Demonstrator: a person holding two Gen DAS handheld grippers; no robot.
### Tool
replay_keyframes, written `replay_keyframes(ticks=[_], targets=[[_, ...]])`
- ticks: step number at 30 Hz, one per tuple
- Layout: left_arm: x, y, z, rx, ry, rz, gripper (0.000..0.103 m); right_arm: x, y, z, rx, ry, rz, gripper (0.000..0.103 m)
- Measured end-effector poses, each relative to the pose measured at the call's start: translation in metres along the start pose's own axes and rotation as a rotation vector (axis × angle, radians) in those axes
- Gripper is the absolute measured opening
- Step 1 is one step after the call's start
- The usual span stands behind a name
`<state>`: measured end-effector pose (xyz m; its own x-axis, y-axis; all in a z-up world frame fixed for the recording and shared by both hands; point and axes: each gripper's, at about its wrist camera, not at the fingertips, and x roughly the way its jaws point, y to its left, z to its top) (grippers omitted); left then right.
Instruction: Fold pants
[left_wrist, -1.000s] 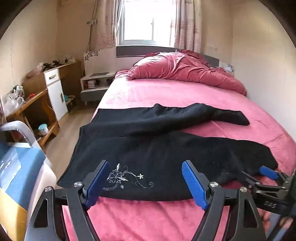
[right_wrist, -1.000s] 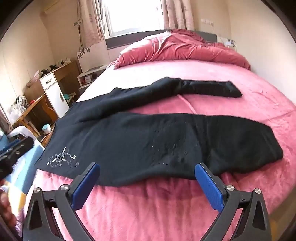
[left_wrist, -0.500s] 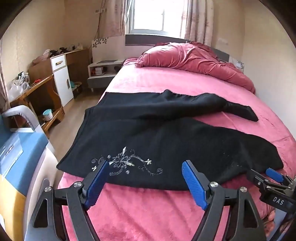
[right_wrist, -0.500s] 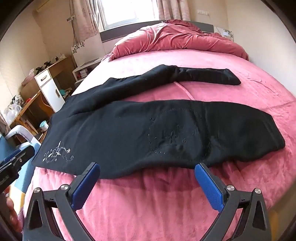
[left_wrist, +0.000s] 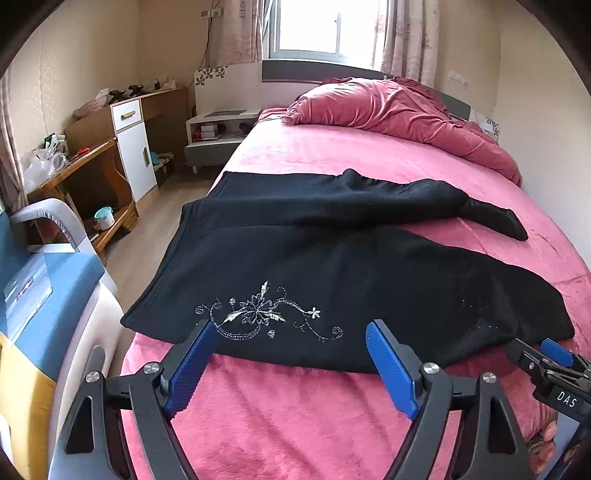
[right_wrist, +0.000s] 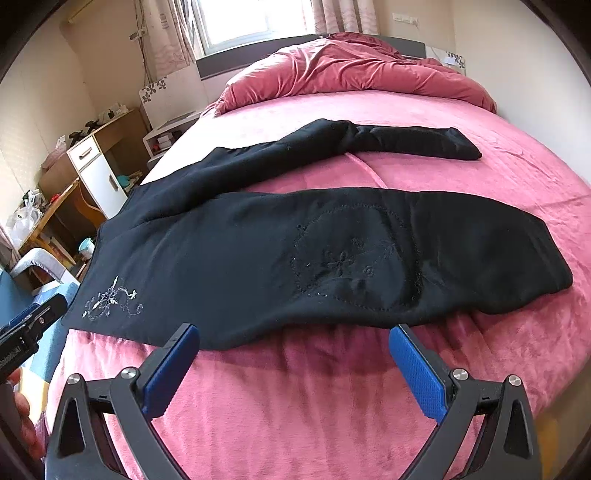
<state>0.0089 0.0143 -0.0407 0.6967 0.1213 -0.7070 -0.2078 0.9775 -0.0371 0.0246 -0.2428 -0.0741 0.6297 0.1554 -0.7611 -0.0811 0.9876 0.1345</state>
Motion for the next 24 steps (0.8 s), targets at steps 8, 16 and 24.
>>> replay_keyframes(ticks=[8, 16, 24], targets=[[-0.0024, 0.0010, -0.0006, 0.000, 0.003, 0.011, 0.085, -0.0003, -0.0018, 0.0001, 0.004, 0.004, 0.002, 0.103], [-0.0041, 0.0018, -0.0025, 0.002, 0.000, 0.019, 0.085, -0.0003, -0.0018, -0.0005, 0.004, 0.004, 0.001, 0.103], [-0.0047, 0.0041, -0.0041, -0.003, 0.001, 0.022, 0.085, -0.0008, -0.0013, -0.0014, 0.003, 0.003, -0.001, 0.103]])
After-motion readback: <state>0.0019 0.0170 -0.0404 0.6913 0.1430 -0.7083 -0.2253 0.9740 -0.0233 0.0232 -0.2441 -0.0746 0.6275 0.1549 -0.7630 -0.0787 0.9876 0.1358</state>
